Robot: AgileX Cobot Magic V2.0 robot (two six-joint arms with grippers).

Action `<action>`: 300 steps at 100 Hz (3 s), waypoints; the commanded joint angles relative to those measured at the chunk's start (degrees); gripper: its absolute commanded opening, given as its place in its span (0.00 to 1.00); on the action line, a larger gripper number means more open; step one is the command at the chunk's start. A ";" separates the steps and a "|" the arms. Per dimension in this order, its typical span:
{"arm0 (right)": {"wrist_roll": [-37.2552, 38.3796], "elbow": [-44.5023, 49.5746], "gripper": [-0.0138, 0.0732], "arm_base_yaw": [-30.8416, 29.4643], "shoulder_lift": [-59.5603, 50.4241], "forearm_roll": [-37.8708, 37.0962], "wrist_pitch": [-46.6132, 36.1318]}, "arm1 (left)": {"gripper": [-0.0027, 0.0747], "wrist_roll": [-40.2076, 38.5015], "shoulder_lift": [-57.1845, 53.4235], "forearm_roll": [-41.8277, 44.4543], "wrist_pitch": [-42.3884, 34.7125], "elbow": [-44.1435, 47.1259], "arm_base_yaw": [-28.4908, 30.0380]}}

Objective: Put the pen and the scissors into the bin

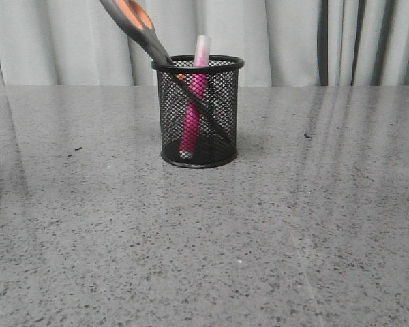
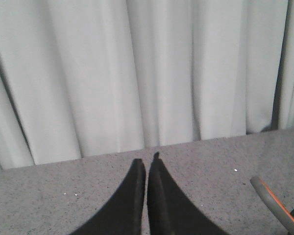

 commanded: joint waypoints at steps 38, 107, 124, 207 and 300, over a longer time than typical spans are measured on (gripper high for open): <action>-0.14 18.16 0.08 -0.40 -30.24 -0.66 13.83 | 0.01 0.07 -42.36 -1.49 -0.43 27.33 0.14; -0.14 23.83 0.08 -0.40 -40.31 4.58 25.80 | 0.01 -0.52 -43.63 -1.05 3.59 29.67 0.14; -0.14 23.83 0.08 -0.40 -40.31 4.58 27.63 | 0.01 -0.52 -43.63 -1.99 3.82 29.67 0.14; -0.14 23.83 0.08 -0.40 -40.31 4.58 27.52 | 0.01 -13.54 -43.63 16.17 0.01 33.59 0.14; -0.14 23.83 0.08 -0.40 -40.31 4.58 27.28 | 0.01 -25.60 -44.62 22.99 -10.84 49.03 0.14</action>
